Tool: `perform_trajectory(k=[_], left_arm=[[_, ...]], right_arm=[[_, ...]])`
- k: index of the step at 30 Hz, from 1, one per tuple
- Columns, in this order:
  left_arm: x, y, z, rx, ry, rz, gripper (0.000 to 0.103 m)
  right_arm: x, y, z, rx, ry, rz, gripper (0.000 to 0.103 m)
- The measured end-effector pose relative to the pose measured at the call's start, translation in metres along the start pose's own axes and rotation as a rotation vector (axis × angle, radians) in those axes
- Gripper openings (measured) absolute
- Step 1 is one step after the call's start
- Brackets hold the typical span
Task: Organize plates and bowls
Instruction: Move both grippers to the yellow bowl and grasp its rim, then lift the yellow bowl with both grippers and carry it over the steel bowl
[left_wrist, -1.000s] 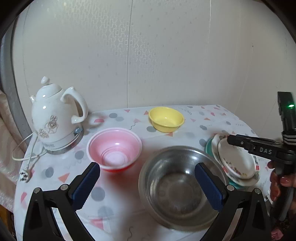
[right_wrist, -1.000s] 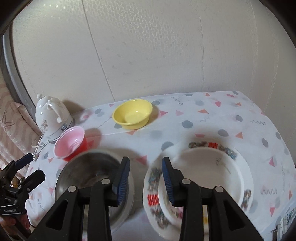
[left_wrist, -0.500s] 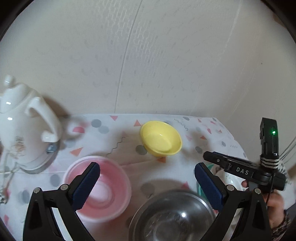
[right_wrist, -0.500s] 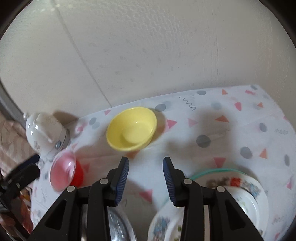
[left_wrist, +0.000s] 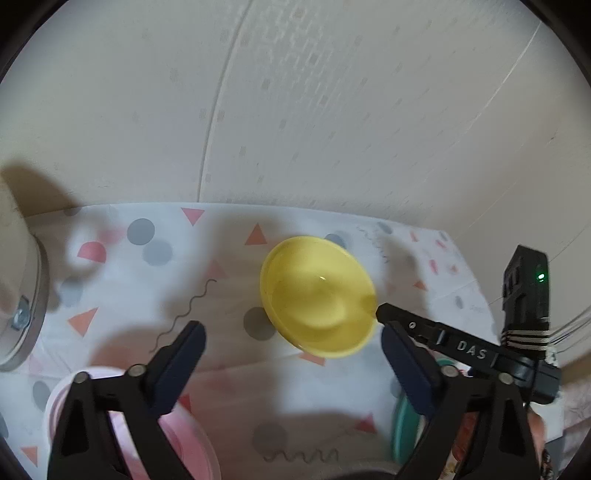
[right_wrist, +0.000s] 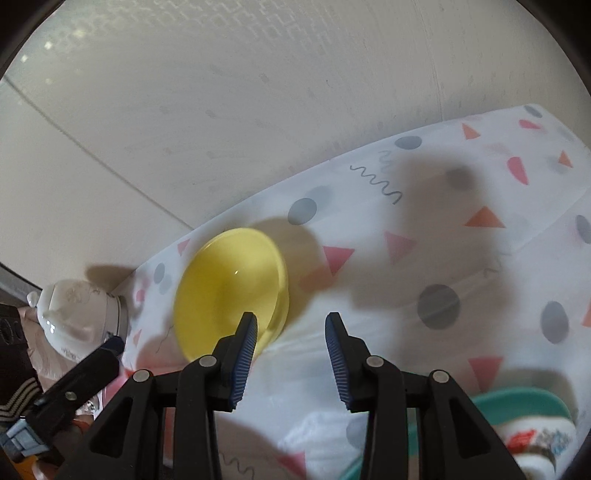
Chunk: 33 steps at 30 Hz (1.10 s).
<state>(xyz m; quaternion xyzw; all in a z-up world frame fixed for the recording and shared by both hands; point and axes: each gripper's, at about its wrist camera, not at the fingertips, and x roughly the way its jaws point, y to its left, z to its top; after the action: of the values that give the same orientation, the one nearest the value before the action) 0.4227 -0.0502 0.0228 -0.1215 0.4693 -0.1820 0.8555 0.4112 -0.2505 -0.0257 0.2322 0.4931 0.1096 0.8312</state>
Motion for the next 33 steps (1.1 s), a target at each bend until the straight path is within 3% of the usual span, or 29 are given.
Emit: perform_trajectory(k=[5, 9, 11, 18, 23, 33], left_arm=[[0.023, 0.000, 0.003, -0.031, 0.058, -0.004, 0.073], [0.037, -0.010, 0.002, 0.010, 0.084, 0.010, 0.062], [0.043, -0.012, 0.001, 0.022, 0.092, 0.021, 0.049], [0.060, -0.005, 0.000, -0.017, 0.127, 0.026, 0.040], [0.065, -0.002, 0.000, -0.026, 0.149, 0.015, 0.023], [0.044, -0.006, -0.009, 0.001, 0.103, 0.023, 0.019]], right_arm=[[0.012, -0.005, 0.003, 0.015, 0.014, 0.041, 0.033], [0.016, -0.008, 0.004, 0.013, 0.021, 0.068, 0.027], [0.015, -0.008, 0.003, 0.005, 0.019, 0.078, 0.024], [0.016, -0.006, -0.001, -0.016, 0.010, 0.080, 0.018], [0.016, -0.003, -0.005, -0.040, 0.008, 0.078, 0.013], [-0.012, 0.001, -0.016, -0.075, -0.027, 0.081, 0.013]])
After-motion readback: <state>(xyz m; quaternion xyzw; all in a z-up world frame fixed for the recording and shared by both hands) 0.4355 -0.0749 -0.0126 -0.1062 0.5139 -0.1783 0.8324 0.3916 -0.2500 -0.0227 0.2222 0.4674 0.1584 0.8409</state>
